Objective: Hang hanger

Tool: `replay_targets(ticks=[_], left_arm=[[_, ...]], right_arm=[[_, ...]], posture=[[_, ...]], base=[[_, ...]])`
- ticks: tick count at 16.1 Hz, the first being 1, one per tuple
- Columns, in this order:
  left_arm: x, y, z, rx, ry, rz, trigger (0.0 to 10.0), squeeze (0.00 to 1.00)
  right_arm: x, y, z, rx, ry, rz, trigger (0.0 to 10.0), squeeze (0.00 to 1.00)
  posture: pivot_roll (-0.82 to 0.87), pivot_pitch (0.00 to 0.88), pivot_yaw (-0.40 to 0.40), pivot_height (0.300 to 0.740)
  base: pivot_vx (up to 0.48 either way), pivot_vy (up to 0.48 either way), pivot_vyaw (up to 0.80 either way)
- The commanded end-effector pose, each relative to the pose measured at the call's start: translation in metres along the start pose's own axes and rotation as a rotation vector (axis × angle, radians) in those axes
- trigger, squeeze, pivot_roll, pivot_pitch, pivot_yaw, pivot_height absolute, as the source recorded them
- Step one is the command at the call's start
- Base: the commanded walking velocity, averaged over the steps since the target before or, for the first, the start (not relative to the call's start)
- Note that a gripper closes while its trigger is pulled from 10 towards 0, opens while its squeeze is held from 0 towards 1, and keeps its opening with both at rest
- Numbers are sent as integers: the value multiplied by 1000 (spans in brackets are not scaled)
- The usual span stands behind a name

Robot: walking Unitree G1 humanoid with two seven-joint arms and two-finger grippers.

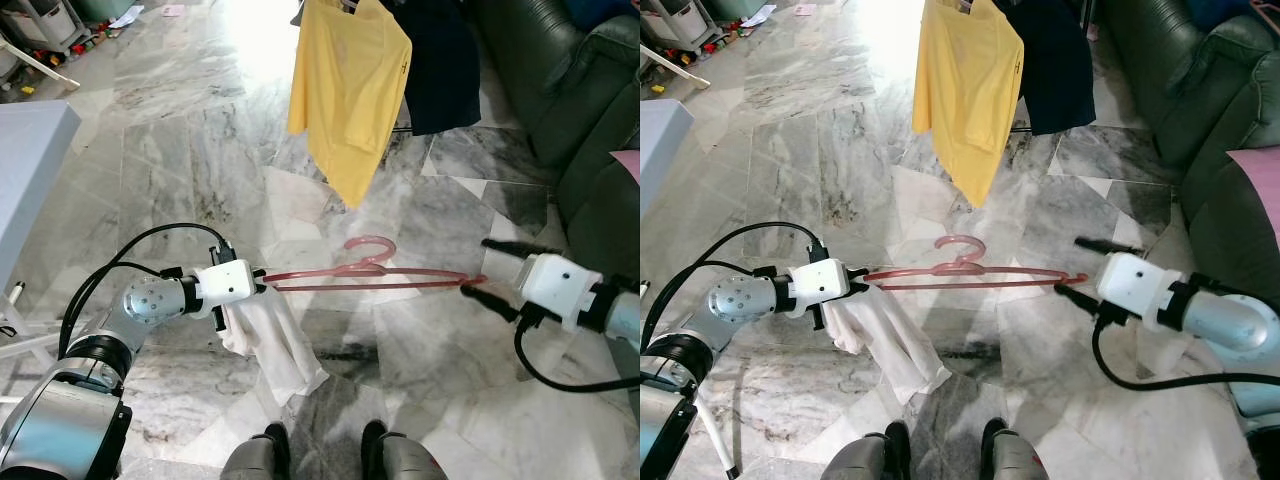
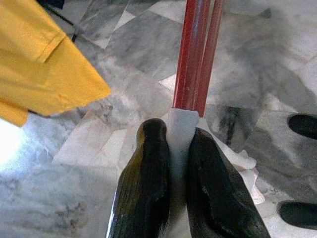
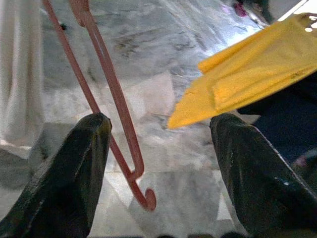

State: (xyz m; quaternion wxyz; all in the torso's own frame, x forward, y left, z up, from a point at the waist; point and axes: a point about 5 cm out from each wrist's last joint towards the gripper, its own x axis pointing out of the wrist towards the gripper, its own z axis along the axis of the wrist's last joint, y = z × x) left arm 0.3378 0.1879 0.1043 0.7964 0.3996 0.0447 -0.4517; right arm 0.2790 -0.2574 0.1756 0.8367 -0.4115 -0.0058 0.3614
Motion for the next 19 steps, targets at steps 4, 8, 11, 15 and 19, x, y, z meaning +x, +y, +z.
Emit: replay_targets(ticks=[4,8,11,15,19], left_arm=[[-14,6,-22,-259,45,251,0,0],[-6,-4,-21,-454,-59,389,0,0],[10,6,4,-513,-231,475,0,0],[28,1,27,-566,-353,526,0,0],[38,-62,-4,-787,-163,606,0,0]], right_arm=[[9,-3,-4,28,14,-216,10000,1000],[24,15,-3,158,-8,-337,10000,1000],[40,36,-10,296,21,-439,10000,1000],[54,62,-24,609,63,-623,10000,1000],[80,118,-35,857,168,-667,10000,298]], posture=[[-209,232,87,740],[-201,229,73,740],[-183,232,51,740],[-181,237,48,740],[-165,198,7,740]], base=[[0,0,0],[0,0,0],[0,0,0],[0,0,0],[0,0,0]])
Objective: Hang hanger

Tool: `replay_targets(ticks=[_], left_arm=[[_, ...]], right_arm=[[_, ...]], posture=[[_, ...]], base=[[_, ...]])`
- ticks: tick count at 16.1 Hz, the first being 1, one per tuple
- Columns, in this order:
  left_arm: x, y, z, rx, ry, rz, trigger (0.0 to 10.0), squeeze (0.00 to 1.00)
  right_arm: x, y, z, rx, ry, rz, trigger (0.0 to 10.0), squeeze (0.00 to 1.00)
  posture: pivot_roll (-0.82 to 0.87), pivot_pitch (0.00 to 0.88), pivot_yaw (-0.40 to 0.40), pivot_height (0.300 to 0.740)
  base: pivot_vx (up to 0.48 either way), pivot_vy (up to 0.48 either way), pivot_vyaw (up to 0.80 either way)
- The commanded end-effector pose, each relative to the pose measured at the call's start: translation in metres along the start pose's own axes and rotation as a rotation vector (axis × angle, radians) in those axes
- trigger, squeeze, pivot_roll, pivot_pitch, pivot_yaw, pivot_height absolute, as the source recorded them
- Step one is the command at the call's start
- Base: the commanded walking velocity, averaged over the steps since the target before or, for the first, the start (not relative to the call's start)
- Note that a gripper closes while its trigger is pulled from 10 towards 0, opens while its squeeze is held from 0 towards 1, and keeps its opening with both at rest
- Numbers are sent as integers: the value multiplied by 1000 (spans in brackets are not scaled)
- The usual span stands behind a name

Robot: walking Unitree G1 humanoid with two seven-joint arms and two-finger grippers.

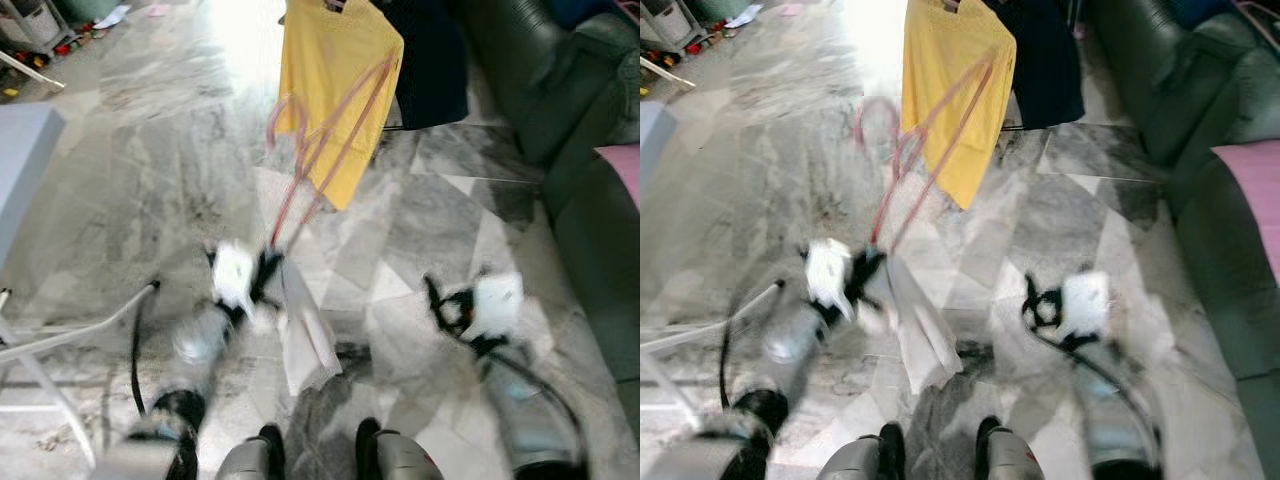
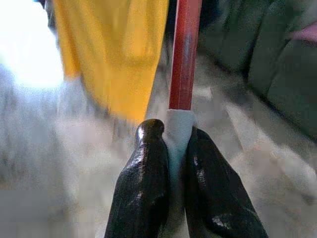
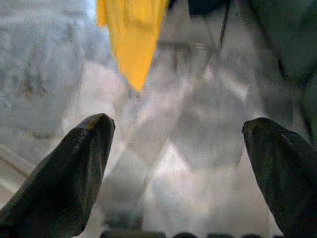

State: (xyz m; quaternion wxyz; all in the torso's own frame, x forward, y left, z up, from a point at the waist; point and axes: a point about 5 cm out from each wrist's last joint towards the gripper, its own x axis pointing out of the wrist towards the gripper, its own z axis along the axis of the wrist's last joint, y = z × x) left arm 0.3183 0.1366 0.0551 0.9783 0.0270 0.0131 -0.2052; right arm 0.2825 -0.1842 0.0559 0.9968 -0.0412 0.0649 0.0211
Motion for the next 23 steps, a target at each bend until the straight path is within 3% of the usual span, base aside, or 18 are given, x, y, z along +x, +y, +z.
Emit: replay_targets(ticks=[1,4,7,10,11,12,13,17,19,23], left_arm=[[-15,12,-17,-35,79,96,0,0],[-34,28,-35,-51,161,285,0,0],[-35,36,-26,-45,92,350,0,0],[-33,32,-29,-38,121,385,0,0],[-33,31,-33,-37,154,395,1569,0],[-34,29,-37,-37,190,399,9098,0],[-35,24,-44,-58,240,391,10000,0],[-29,14,-47,-82,274,391,10000,0],[-27,8,-47,-92,269,369,10000,0],[-43,9,-61,-85,320,382,10000,0]], right_arm=[[-2,5,-17,49,60,-25,10000,0],[4,22,-43,122,224,-19,10000,0],[11,26,-38,102,215,-17,10000,0],[19,26,-36,53,210,-13,10000,0],[21,27,-35,25,207,-12,10000,0],[23,28,-34,14,205,-8,10000,0],[26,34,-32,15,200,12,10000,0],[26,31,-36,-23,224,29,10000,0],[30,27,-33,-37,232,15,10000,0],[28,22,-36,32,211,-74,10000,0]], posture=[[-148,182,-7,740],[-85,168,-10,740],[-51,158,-60,740],[-32,125,-99,740],[-31,119,-101,740],[-28,117,-104,740],[-20,110,-115,740],[-10,82,-196,740],[-4,86,-175,740],[5,65,-110,740]], base=[[0,0,0],[0,0,0],[0,0,0],[0,0,0],[0,0,0],[0,0,0],[0,0,0],[0,0,0],[0,0,0],[0,0,0]])
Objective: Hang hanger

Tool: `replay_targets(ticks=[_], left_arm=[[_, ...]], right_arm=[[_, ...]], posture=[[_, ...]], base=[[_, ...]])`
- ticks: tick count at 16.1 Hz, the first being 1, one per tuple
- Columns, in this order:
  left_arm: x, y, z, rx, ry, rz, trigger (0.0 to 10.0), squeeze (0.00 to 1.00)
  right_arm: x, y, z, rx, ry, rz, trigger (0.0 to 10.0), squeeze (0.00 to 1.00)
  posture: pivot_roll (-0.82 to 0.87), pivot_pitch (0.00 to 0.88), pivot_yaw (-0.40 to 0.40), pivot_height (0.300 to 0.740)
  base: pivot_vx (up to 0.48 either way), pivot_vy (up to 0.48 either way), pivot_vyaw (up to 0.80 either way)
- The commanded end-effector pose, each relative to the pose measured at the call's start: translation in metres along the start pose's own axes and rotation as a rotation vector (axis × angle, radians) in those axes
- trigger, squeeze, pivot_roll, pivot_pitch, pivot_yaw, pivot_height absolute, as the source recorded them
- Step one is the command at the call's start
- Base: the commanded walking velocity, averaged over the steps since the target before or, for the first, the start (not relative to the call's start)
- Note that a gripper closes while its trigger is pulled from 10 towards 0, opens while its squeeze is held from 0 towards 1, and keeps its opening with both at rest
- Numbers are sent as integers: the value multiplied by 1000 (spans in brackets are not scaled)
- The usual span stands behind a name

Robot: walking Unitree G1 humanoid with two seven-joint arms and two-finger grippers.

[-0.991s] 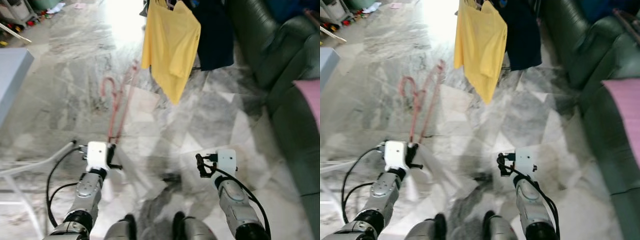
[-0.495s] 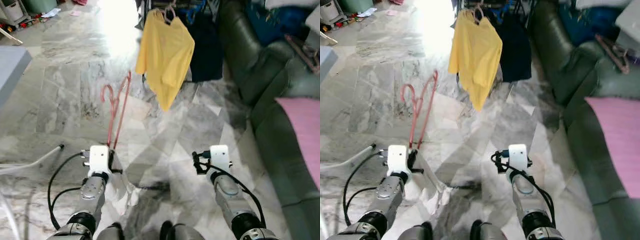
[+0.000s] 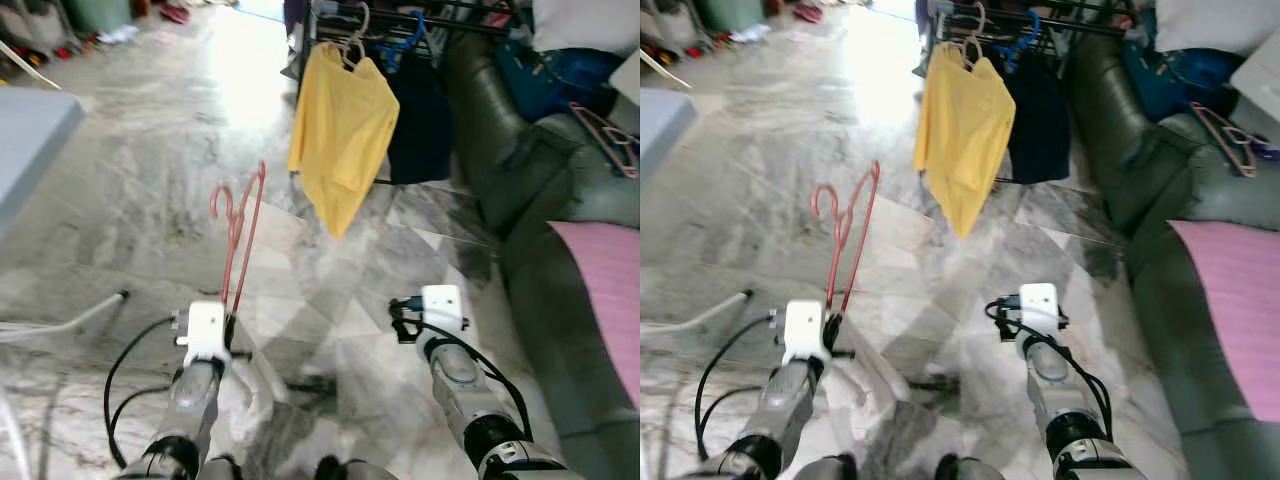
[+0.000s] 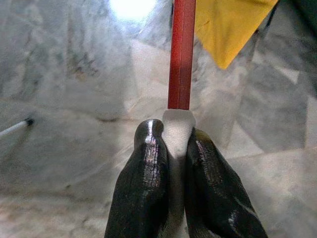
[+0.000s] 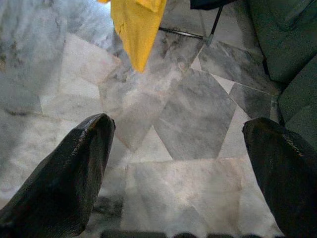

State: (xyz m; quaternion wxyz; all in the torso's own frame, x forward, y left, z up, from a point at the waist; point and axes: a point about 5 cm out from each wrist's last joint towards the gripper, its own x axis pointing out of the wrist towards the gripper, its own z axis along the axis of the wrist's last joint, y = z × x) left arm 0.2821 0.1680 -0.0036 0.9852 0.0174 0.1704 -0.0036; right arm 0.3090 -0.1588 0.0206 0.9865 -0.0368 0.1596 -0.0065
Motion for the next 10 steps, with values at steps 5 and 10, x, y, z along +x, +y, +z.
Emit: replay_targets(ticks=[5,10], left_arm=[[-2,-9,-9,17,57,-41,10000,0],[7,-21,4,13,48,-94,10000,0]], right_arm=[[-11,-14,-25,64,69,-79,10000,0],[-9,-6,-21,64,53,-64,10000,0]], posture=[[-5,0,-56,740],[-37,0,-32,740]], base=[[0,0,0],[0,0,0]])
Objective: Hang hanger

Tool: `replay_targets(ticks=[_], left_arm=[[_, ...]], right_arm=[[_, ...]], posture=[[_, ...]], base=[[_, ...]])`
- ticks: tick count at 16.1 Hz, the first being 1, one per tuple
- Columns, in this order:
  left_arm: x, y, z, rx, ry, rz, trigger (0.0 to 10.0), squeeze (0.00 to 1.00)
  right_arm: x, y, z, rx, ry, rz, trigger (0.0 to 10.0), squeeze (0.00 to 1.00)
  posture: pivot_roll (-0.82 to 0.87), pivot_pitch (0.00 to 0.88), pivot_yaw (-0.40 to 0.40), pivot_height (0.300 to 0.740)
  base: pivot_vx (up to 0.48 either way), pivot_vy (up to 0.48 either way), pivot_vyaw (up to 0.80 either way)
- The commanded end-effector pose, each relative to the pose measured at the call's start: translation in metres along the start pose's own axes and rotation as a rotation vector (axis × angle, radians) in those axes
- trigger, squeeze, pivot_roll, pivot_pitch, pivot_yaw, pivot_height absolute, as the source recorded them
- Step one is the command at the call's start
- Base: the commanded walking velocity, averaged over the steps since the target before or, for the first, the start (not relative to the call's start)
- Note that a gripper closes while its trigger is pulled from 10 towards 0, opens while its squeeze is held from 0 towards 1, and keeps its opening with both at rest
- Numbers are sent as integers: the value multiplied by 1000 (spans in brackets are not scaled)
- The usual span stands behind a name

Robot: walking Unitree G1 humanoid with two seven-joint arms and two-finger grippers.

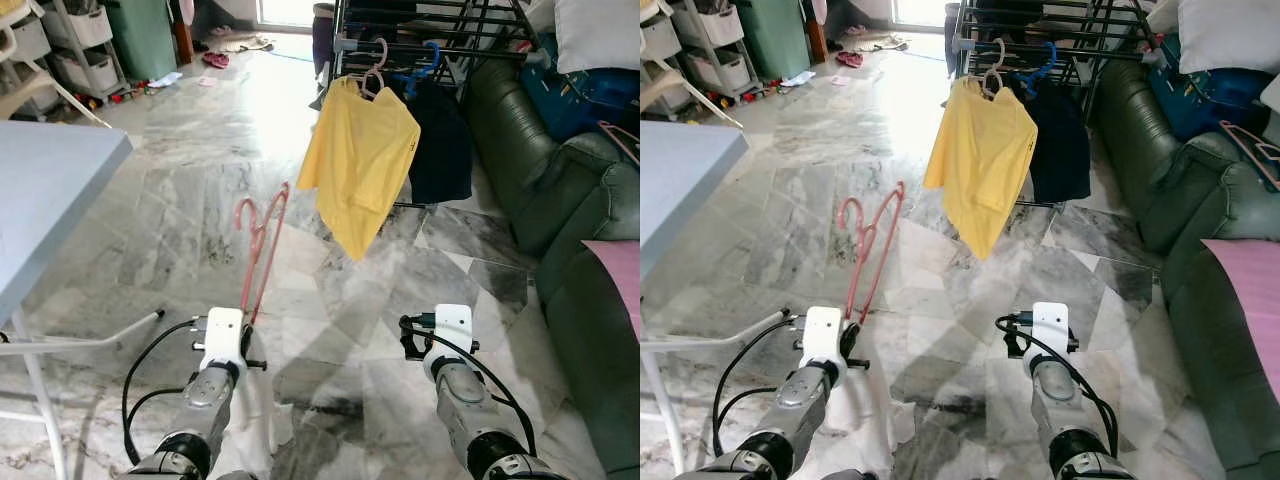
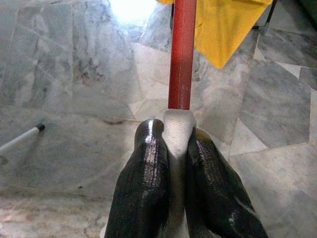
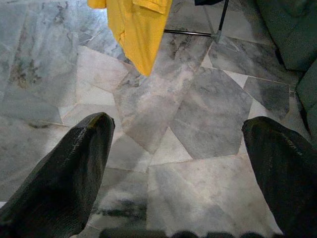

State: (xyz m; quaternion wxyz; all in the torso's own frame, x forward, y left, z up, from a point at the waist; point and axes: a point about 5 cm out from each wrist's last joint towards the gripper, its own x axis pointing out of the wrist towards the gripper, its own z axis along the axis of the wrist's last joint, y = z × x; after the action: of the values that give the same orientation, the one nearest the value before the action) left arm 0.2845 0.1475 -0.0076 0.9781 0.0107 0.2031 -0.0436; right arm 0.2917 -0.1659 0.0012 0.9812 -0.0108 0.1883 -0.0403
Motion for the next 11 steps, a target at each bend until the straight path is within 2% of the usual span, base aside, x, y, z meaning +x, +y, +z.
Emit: replay_targets(ticks=[1,7,11], left_arm=[[3,1,7,11,-19,-10,10000,0],[-2,7,-1,-3,-2,-12,10000,0],[-3,6,-4,18,5,-20,10000,0]], right_arm=[[1,0,3,4,-13,-6,10000,0],[-2,9,-1,5,-19,12,10000,0],[-4,7,-7,20,7,8,10000,0]], posture=[[-41,3,-29,740],[-61,58,-10,740],[-64,82,-6,740]], base=[[0,0,0],[0,0,0],[0,0,0]])
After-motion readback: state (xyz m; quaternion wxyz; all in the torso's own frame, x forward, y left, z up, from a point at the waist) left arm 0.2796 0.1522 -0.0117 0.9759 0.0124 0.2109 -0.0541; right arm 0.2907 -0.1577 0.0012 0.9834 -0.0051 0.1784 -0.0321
